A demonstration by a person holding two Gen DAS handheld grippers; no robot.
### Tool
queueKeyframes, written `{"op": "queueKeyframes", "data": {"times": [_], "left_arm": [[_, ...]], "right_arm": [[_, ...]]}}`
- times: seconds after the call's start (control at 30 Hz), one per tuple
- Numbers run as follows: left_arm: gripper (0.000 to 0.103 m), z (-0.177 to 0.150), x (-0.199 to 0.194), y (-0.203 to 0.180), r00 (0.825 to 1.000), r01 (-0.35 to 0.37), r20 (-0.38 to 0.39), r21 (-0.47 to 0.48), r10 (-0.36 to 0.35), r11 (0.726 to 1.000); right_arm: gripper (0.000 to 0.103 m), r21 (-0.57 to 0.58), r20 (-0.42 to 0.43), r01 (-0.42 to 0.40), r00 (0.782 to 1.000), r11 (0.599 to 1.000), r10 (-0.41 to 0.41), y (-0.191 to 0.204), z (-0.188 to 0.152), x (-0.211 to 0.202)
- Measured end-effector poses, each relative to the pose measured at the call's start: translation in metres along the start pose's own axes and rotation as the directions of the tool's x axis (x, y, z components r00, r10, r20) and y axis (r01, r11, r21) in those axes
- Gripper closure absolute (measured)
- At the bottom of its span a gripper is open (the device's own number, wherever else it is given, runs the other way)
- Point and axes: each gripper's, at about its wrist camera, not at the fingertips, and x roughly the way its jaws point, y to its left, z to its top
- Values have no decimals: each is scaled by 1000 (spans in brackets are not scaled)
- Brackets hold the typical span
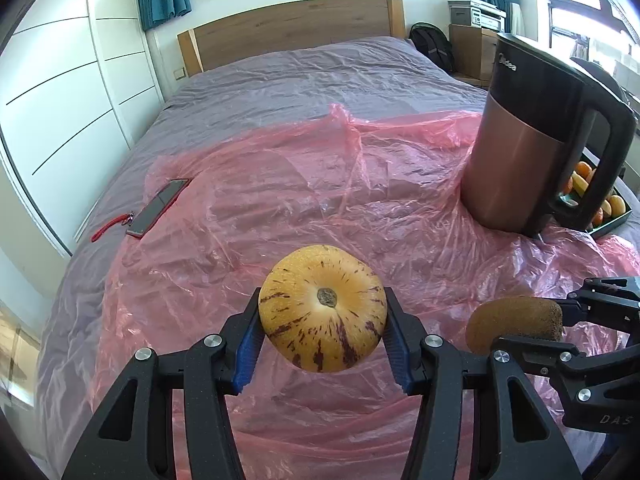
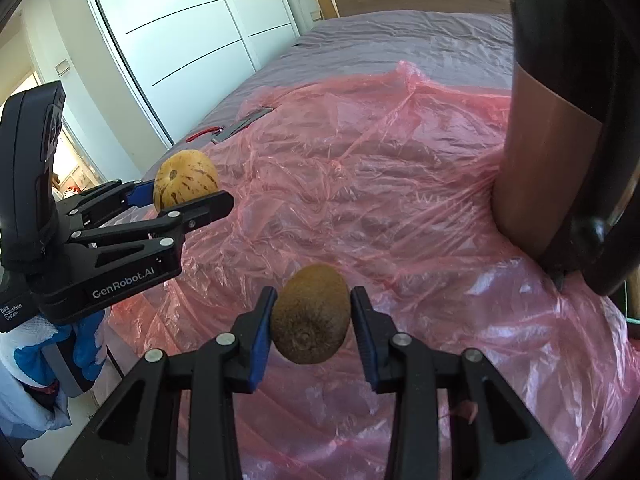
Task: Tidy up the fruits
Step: 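Lift and carry the melon and kiwi over the green tray with both tools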
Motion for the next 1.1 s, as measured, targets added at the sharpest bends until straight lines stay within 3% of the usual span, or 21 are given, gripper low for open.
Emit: {"op": "queueKeyframes", "data": {"times": [0.33, 0.67, 0.87, 1.1], "left_arm": [[55, -3, -38, -57, 996, 91, 3, 43, -91, 995], [55, 5, -71, -141, 975, 223, -12, 115, -223, 968], [55, 22, -80, -199, 958, 282, -15, 189, -285, 940], [55, 57, -72, -272, 934, 349, -10, 251, -358, 903]], "right_arm": [[56, 49, 26, 25, 999, 999, -26, -22, -35, -59], [56, 139, 112, 93, 988, 986, -109, -78, -57, -133], [56, 217, 179, 154, 965, 964, -194, -137, -67, -181], [56, 282, 243, 228, 923, 932, -300, -211, -58, -217]]}}
